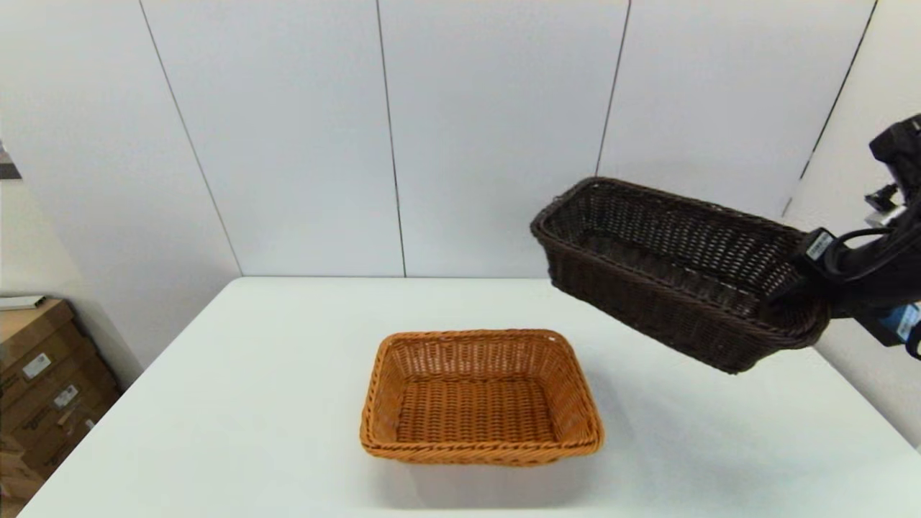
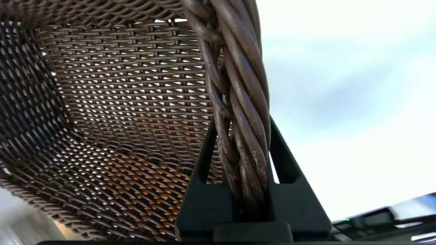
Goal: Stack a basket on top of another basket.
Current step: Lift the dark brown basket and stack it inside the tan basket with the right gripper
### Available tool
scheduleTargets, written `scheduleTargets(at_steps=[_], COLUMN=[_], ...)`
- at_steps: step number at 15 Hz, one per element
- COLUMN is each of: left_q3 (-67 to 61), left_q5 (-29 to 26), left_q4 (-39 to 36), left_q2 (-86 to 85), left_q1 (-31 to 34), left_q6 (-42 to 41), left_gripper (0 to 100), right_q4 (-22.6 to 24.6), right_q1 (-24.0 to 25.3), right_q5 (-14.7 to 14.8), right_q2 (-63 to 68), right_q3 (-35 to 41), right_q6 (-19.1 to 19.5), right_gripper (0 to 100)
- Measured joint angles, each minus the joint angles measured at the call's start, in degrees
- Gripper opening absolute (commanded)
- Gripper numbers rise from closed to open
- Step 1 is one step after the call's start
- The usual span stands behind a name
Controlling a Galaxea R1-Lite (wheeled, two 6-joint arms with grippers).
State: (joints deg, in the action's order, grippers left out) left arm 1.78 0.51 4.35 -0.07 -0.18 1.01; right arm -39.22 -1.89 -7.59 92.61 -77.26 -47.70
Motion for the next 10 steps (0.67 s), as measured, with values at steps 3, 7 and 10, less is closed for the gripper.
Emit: scheduleTargets(at_steps=[3,7,10], left_q3=[0.0,0.0,0.0], left_q5=[0.0,0.0,-0.02], left_q4=[-0.02,-0.02,-0.02], left_q2=[0.0,0.0,0.0], left_q1=[0.0,0.0,0.0], left_q6=[0.02,0.0,0.02], left_gripper=[100,100,100], right_q4=[-0.44,-0.46,-1.0], right_q1=[12.3,26.61,31.84], right_q5=[2.15,4.27,4.38], right_q2=[-1.16,1.38,5.46], right_q3=[-0.96,-2.19,-2.91], right_q6=[0.0,0.82,4.55], right_gripper=[0,0,0])
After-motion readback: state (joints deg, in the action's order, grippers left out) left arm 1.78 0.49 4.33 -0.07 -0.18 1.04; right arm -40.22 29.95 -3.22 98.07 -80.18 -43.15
